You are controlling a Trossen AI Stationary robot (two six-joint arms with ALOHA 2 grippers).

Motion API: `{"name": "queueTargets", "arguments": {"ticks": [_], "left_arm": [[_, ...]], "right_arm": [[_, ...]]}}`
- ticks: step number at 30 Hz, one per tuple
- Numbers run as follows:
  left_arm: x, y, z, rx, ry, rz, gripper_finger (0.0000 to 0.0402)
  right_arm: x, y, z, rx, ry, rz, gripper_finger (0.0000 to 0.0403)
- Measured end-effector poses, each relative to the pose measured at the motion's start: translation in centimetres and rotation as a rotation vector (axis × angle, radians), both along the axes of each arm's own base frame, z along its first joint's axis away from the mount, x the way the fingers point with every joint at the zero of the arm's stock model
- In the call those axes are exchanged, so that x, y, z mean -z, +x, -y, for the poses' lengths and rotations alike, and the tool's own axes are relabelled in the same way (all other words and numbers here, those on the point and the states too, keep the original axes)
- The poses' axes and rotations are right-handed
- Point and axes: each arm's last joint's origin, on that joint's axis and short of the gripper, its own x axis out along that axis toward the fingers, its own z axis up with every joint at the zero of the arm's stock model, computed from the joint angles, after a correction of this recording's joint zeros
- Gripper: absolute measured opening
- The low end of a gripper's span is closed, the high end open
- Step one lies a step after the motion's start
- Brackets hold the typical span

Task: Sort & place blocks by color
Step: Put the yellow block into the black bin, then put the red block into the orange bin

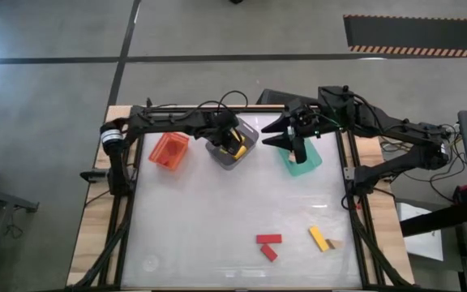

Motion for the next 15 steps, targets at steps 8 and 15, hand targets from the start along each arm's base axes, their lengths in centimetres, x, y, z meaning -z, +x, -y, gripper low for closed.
{"name": "queueTargets", "arguments": {"ticks": [8,15], "left_arm": [[0.07,-0.11,-0.01,-0.007,0.01,-0.016,0.017],[-0.68,-0.36,0.18,-0.004,0.015,-0.001,0.0168]], "right_arm": [[0.07,-0.02,-0.01,0.015,0.062,-0.016,0.0178],[1.02,-0.33,-0.06,0.068,0.243,-0.142,0.0178]]}}
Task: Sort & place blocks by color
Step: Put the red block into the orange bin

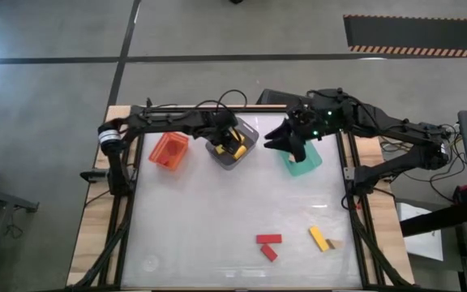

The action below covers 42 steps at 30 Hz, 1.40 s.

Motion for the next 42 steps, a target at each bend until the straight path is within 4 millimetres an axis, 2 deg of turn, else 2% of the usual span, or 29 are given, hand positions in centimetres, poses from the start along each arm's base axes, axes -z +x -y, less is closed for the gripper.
{"name": "queueTargets", "arguments": {"ticks": [7,15,19,24,32,36,42], "left_arm": [[-4.0,-1.2,0.8,0.037,0.039,0.111,0.0169],[-9.7,-4.0,3.1,0.188,0.174,0.239,0.017],[-12.2,-5.4,4.2,0.249,0.246,0.315,0.017],[-15.0,-7.4,5.2,0.287,0.322,0.418,0.017],[-17.6,-10.0,5.9,0.292,0.385,0.504,0.017],[-18.0,-10.8,6.2,0.292,0.396,0.523,0.017],[-18.4,-11.6,6.4,0.305,0.422,0.533,0.017]], "right_arm": [[1.8,-0.8,-0.4,0.073,0.205,-0.231,0.0178],[3.3,-1.0,-2.1,0.063,0.287,-0.412,0.0178],[4.6,-0.8,-4.1,-0.034,0.227,-0.536,0.0178],[6.9,-0.8,-7.5,-0.198,0.028,-0.737,0.0178],[9.5,0.6,-12.7,-0.285,-0.225,-0.783,0.0178],[11.2,1.2,-14.9,-0.278,-0.225,-0.706,0.0178],[15.9,0.8,-16.7,-0.286,-0.222,-0.712,0.0178]]}}
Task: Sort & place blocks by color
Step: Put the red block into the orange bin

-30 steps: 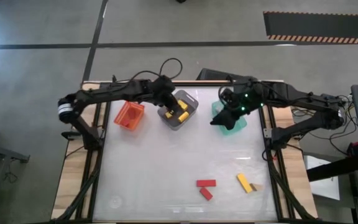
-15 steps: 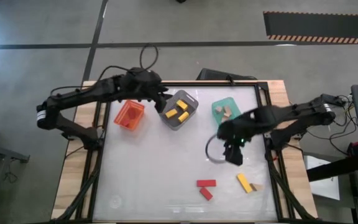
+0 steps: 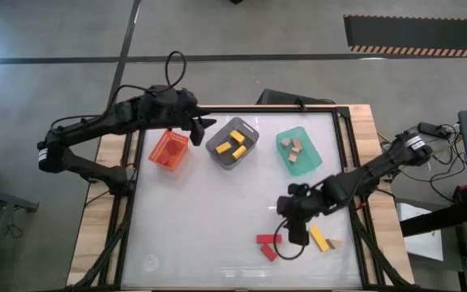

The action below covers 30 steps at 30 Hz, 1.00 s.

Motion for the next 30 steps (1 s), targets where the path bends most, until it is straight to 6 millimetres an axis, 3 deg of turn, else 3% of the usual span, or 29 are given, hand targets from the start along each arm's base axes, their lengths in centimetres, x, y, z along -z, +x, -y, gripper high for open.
{"name": "queueTargets", "arguments": {"ticks": [7,15,21,30], "left_arm": [[-0.2,-0.2,0.1,0.011,0.024,-0.003,0.017],[-0.1,-0.2,0.1,0.011,0.024,-0.005,0.017],[-0.1,-0.2,0.1,0.022,0.048,-0.014,0.017],[-0.1,-0.2,0.1,0.022,0.047,-0.014,0.017]], "right_arm": [[5.4,0.3,-0.9,-0.034,-0.02,-0.03,0.0178],[9.4,1.9,-1.8,-0.058,-0.037,-0.065,0.0178],[9.9,3.2,-2.6,-0.104,-0.034,-0.076,0.0178],[10.3,3.1,-2.6,-0.119,-0.019,-0.099,0.0178]]}}
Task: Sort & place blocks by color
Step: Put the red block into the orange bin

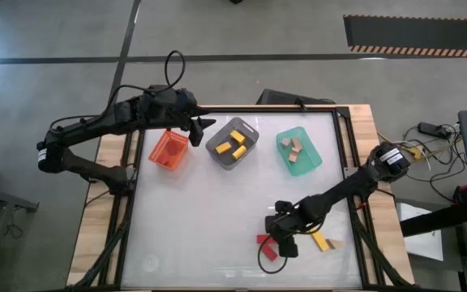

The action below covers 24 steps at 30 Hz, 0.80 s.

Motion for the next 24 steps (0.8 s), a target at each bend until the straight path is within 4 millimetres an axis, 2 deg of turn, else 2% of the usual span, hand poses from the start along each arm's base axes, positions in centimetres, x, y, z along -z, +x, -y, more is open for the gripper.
{"name": "queueTargets", "arguments": {"ticks": [10,24], "left_arm": [[0.0,0.0,0.0,0.006,0.014,-0.006,0.017],[0.0,0.0,0.0,0.007,0.015,-0.006,0.017]], "right_arm": [[0.6,-0.9,-0.9,-0.06,-0.011,-0.004,0.0182],[1.9,-0.4,-1.5,-0.03,-0.057,0.021,0.0183]]}}
